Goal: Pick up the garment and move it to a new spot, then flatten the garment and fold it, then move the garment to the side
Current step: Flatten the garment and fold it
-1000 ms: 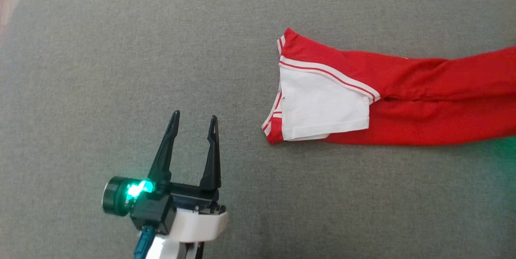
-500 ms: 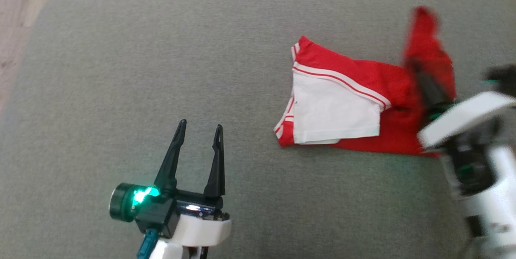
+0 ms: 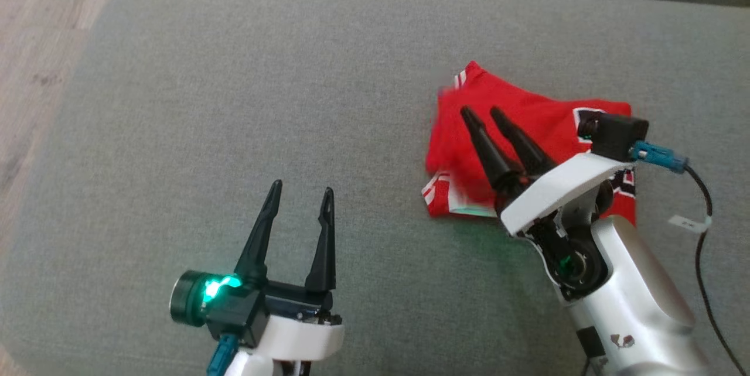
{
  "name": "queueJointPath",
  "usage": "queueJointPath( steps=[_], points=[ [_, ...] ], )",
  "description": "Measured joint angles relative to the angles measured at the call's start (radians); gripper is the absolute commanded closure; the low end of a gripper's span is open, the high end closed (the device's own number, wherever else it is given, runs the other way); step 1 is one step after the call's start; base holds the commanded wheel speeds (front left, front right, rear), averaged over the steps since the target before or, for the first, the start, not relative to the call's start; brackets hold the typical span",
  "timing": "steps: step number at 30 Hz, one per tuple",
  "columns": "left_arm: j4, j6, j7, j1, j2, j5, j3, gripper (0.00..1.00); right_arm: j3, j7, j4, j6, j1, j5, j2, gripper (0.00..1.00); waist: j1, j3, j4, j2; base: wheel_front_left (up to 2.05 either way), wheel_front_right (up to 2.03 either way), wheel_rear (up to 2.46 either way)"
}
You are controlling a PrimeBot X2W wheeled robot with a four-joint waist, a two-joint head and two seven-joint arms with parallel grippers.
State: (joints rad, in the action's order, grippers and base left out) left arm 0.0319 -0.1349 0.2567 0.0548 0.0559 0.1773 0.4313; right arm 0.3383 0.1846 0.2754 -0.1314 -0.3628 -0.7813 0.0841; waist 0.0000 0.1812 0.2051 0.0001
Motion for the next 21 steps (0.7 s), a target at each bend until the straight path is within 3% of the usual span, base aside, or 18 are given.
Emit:
queueJointPath(
  steps=[5, 11, 16, 21],
  points=[
    [0.002, -0.010, 0.000, -0.007, 0.000, 0.021, -0.008, 0.00, -0.014, -0.088, -0.049, 0.000, 0.004, -0.008, 0.009, 0.00, 0.0000, -0.031, -0.014, 0.0000, 0.00, 0.00, 0.00],
    [0.004, -0.011, 0.000, -0.060, 0.000, 0.024, -0.052, 0.00, -0.128, -0.248, -0.104, 0.000, 0.086, 0.030, 0.119, 0.00, 0.0000, -0.081, -0.055, 0.0000, 0.00, 0.00, 0.00],
    [0.004, -0.010, 0.000, -0.098, 0.000, 0.015, -0.097, 0.00, -0.159, -0.383, -0.086, 0.000, 0.193, 0.172, 0.193, 0.00, 0.0000, -0.122, -0.103, 0.0000, 0.00, 0.00, 0.00],
    [0.014, -0.005, 0.000, -0.180, 0.001, -0.012, -0.142, 0.00, -0.121, -0.432, -0.031, 0.000, 0.295, 0.338, 0.199, 0.00, -0.0002, -0.177, -0.144, 0.0000, 0.00, 0.00, 0.00]
  ],
)
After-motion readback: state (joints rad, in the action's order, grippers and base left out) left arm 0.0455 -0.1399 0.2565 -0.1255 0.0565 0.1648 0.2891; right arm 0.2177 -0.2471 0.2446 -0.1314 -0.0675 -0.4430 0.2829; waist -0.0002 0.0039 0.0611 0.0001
